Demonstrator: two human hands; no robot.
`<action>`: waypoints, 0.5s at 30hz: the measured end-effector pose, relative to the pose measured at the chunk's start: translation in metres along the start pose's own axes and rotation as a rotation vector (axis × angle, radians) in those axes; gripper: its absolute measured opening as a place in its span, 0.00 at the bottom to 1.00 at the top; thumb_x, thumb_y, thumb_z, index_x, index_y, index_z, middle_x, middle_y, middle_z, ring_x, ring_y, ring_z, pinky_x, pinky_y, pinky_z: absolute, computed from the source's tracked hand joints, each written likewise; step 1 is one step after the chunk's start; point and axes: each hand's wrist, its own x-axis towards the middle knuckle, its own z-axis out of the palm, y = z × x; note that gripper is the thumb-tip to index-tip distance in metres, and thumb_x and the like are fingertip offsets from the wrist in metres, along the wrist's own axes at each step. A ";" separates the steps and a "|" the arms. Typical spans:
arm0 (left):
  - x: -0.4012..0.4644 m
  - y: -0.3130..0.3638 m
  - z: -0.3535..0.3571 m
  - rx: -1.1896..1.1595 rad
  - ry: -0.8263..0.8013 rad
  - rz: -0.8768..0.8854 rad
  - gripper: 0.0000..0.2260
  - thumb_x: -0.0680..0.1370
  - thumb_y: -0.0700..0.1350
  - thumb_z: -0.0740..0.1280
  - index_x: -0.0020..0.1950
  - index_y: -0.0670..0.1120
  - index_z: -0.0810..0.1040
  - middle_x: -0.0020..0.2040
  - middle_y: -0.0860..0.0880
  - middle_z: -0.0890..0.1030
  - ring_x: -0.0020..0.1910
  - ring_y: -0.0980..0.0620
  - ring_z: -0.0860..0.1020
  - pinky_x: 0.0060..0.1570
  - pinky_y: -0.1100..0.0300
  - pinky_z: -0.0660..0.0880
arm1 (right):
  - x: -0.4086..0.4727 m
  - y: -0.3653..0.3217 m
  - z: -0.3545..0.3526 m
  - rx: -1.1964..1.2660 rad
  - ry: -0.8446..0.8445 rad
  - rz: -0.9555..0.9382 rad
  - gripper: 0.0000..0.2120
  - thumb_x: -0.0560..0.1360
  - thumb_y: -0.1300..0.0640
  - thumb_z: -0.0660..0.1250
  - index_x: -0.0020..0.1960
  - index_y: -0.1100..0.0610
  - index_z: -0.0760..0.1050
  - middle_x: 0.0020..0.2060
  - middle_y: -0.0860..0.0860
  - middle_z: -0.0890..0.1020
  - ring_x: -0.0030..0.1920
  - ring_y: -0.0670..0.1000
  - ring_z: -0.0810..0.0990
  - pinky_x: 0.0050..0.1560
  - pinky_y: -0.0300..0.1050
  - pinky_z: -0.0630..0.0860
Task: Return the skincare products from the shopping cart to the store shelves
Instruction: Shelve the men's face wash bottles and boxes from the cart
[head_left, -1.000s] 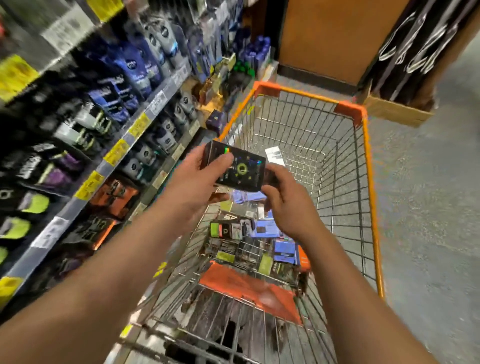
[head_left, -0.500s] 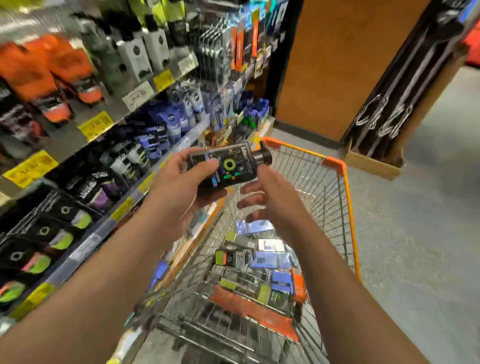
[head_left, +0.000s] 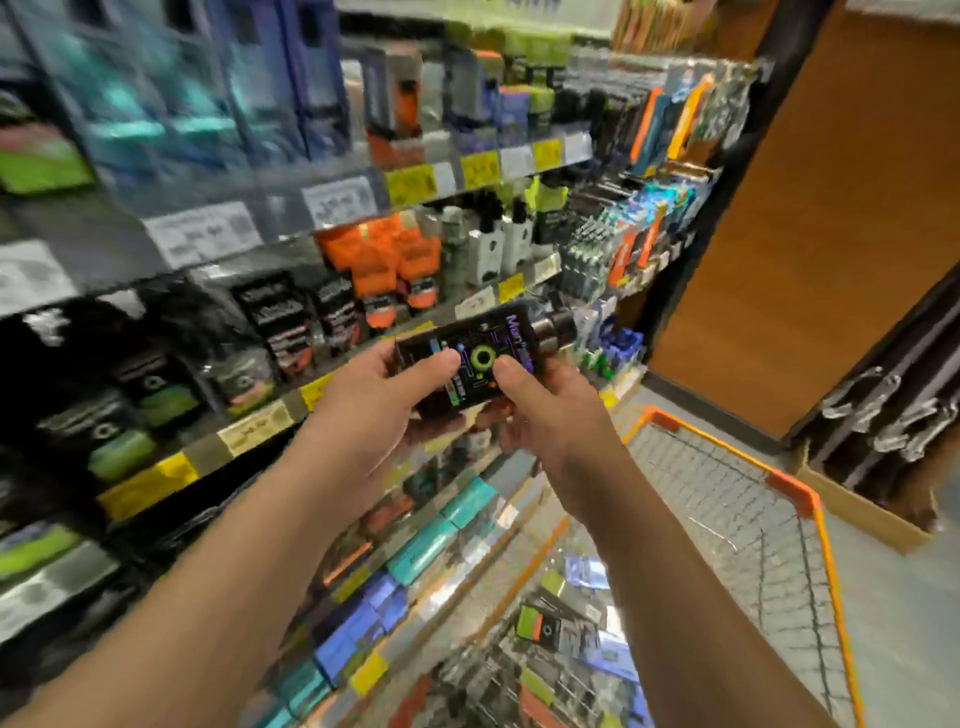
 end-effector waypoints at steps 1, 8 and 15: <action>-0.004 0.009 -0.015 0.040 0.015 0.016 0.10 0.78 0.45 0.72 0.59 0.45 0.81 0.52 0.44 0.87 0.49 0.46 0.86 0.39 0.55 0.82 | 0.004 -0.005 0.014 -0.008 -0.028 -0.014 0.15 0.75 0.45 0.71 0.57 0.52 0.80 0.45 0.50 0.87 0.41 0.51 0.84 0.34 0.47 0.74; -0.039 0.065 -0.112 0.179 0.166 0.163 0.09 0.77 0.44 0.74 0.56 0.51 0.83 0.50 0.50 0.88 0.46 0.52 0.86 0.46 0.55 0.82 | 0.020 -0.040 0.115 -0.038 -0.267 -0.137 0.14 0.77 0.50 0.73 0.61 0.52 0.79 0.52 0.53 0.87 0.44 0.56 0.84 0.41 0.51 0.78; -0.080 0.101 -0.187 0.161 0.265 0.267 0.15 0.72 0.46 0.74 0.59 0.48 0.84 0.51 0.49 0.88 0.50 0.51 0.86 0.53 0.58 0.82 | 0.022 -0.070 0.214 -0.085 -0.382 -0.206 0.09 0.80 0.56 0.72 0.58 0.47 0.80 0.49 0.50 0.87 0.41 0.51 0.85 0.39 0.44 0.80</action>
